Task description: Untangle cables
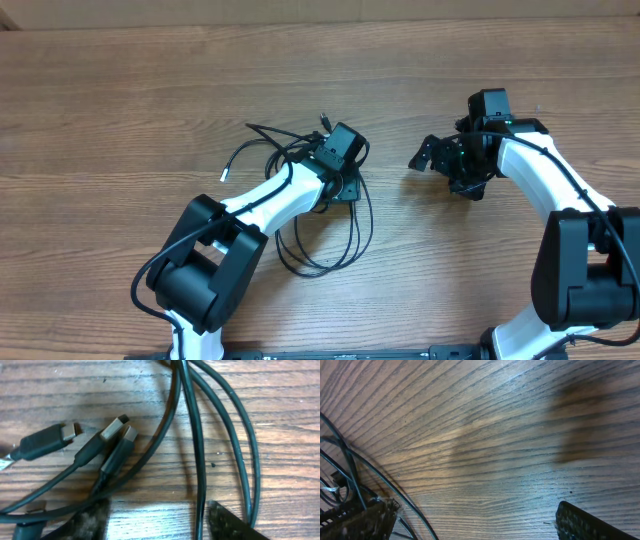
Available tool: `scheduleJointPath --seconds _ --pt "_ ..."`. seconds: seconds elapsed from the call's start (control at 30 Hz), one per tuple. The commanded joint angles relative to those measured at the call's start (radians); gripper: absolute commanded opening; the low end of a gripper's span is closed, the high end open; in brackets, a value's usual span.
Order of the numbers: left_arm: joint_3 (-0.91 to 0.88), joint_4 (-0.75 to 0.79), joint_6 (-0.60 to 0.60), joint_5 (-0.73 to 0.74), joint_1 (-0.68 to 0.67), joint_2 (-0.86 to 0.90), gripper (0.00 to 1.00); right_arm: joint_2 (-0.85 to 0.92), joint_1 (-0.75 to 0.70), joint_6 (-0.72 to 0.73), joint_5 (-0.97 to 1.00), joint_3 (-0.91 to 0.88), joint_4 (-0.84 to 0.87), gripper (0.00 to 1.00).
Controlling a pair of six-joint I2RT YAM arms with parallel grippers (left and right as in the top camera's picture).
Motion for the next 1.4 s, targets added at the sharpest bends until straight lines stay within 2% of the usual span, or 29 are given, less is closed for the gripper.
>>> scheduleJointPath --seconds 0.0,0.07,0.3,0.43,0.9,1.07,1.27,1.37 --pt "0.002 0.012 0.013 0.011 -0.005 -0.004 0.48 -0.02 -0.002 -0.006 0.008 0.01 0.001 1.0" --pt "0.002 0.014 0.013 0.01 -0.011 -0.004 0.46 -0.02 -0.002 -0.006 0.008 0.01 0.001 1.0" --pt "0.002 0.04 0.013 0.01 -0.037 -0.003 0.51 -0.02 -0.002 -0.006 0.008 0.01 0.001 1.0" --pt "0.002 0.042 0.013 0.001 -0.037 0.0 0.44 -0.02 -0.002 -0.006 0.008 0.01 0.001 1.0" --pt "0.002 0.095 0.013 -0.008 -0.038 0.066 0.45 -0.02 -0.002 -0.006 0.007 0.01 0.001 1.0" --pt "0.002 0.086 0.014 -0.007 -0.038 0.066 0.49 -0.02 -0.002 -0.006 0.007 0.01 0.001 1.0" --pt "0.002 0.068 0.014 -0.007 -0.038 0.066 0.49 -0.02 -0.002 -0.006 0.008 0.01 0.001 1.0" --pt "0.002 0.068 0.014 -0.008 -0.037 0.066 0.45 -0.02 -0.002 -0.006 0.007 0.01 0.001 1.0"
